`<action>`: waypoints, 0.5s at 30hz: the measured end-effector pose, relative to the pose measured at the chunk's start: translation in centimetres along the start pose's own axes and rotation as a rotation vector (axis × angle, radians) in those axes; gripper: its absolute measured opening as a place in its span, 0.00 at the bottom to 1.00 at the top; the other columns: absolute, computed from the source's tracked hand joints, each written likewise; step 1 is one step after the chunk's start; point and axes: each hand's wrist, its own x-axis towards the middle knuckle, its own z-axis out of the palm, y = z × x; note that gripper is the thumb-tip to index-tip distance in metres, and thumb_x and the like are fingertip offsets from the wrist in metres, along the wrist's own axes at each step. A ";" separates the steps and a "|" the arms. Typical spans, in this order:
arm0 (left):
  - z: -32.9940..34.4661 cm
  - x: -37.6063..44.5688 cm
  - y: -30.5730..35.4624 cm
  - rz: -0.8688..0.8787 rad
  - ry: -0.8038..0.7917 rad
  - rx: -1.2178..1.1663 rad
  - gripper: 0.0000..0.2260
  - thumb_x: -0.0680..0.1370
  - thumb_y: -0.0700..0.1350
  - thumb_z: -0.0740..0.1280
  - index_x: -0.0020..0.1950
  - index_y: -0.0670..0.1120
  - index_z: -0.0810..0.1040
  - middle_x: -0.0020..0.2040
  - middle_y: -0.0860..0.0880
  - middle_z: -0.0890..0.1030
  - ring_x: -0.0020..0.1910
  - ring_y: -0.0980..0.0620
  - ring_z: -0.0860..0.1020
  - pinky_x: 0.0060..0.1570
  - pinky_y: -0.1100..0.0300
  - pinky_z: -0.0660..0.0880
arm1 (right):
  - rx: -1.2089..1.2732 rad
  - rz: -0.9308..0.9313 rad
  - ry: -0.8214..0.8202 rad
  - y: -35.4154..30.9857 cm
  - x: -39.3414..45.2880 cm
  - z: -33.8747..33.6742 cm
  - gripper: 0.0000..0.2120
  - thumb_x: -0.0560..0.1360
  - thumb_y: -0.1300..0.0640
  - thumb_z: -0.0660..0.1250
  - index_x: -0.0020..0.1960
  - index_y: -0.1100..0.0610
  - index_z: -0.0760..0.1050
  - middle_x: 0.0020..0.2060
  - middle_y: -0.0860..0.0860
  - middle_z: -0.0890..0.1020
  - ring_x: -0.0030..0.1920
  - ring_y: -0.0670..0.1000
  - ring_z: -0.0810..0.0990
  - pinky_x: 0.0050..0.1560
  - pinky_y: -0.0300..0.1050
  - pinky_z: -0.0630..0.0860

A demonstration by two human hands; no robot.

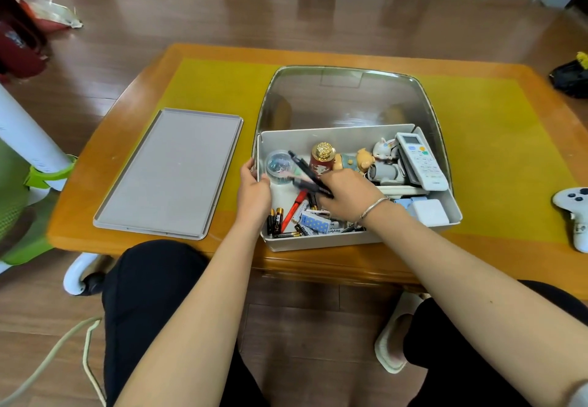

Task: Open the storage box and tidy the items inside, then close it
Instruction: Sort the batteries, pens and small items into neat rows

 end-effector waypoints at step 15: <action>0.2 0.3 -0.2 -0.043 -0.002 0.058 0.16 0.83 0.42 0.56 0.71 0.47 0.63 0.57 0.50 0.74 0.43 0.61 0.74 0.33 0.65 0.69 | -0.089 0.667 0.225 8.6 -1.8 -5.3 0.27 0.67 0.41 0.74 0.54 0.60 0.74 0.53 0.59 0.77 0.52 0.61 0.78 0.40 0.46 0.68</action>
